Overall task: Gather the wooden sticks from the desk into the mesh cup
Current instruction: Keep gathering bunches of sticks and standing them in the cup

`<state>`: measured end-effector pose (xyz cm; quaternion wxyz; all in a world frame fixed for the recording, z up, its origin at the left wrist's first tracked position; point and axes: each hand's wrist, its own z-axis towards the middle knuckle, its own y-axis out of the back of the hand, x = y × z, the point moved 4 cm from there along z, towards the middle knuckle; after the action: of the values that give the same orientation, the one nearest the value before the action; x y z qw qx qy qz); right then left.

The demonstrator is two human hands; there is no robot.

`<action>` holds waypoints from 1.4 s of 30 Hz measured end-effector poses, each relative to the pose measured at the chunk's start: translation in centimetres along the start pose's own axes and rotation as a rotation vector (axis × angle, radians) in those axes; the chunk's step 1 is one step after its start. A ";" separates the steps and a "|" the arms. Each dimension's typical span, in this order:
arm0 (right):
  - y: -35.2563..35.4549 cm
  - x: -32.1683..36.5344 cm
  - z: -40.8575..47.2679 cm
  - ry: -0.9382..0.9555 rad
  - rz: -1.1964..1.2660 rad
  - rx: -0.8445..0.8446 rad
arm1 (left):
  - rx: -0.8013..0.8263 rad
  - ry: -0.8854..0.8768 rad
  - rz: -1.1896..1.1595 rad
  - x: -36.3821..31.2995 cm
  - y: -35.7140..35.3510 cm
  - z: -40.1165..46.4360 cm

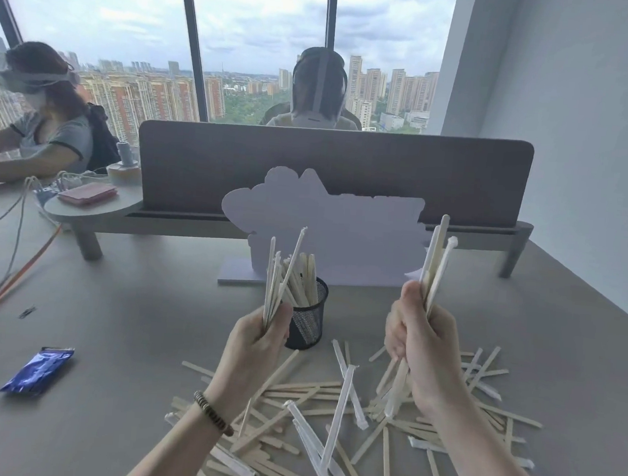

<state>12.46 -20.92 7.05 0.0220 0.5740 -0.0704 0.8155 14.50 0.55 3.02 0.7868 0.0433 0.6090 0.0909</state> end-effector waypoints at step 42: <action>-0.6 -3.9 -1.3 -0.021 -0.112 0.110 | 0.054 0.090 0.072 2.7 -1.1 -0.5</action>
<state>12.69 -20.01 2.98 0.0353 0.5858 0.0066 0.8097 14.74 -0.04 0.14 0.7535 0.0823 0.6438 0.1046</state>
